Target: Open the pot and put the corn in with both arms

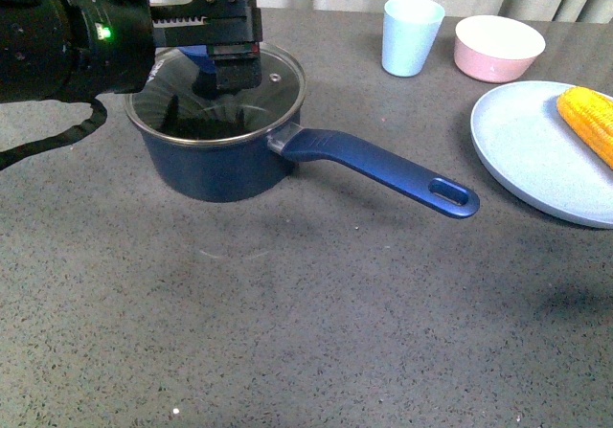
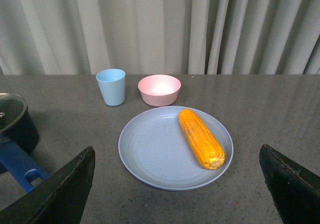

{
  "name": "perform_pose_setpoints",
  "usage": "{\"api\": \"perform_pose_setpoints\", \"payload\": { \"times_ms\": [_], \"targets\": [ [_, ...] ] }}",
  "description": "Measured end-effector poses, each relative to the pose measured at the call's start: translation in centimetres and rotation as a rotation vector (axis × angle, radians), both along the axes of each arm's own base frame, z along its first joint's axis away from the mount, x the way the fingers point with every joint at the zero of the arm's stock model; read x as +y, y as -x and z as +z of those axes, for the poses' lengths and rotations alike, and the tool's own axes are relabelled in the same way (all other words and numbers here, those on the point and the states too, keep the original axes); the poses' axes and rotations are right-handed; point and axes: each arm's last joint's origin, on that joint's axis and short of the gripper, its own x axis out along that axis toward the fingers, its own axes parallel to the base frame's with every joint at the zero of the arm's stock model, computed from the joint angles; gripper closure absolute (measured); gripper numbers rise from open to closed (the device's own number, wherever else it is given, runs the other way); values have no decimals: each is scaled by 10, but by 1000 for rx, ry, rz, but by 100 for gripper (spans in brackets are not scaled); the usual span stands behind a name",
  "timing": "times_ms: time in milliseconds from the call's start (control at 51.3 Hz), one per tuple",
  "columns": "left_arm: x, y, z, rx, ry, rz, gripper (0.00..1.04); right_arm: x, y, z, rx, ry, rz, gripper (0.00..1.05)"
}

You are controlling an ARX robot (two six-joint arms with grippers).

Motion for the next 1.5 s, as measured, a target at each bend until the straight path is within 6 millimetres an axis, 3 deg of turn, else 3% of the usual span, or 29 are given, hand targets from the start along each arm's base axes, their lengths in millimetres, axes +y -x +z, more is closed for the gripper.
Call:
{"api": "perform_pose_setpoints", "payload": {
  "times_ms": [917,1151,1502],
  "targets": [
    [-22,-40,-20,24,-75,19,9,0,0,0,0,0,0,9],
    [-24,-40,-21,12,-93,29,46,0,0,0,0,0,0,9],
    [-22,-33,-15,5,-79,11,48,0,0,0,0,0,0,9]
  ]
}}
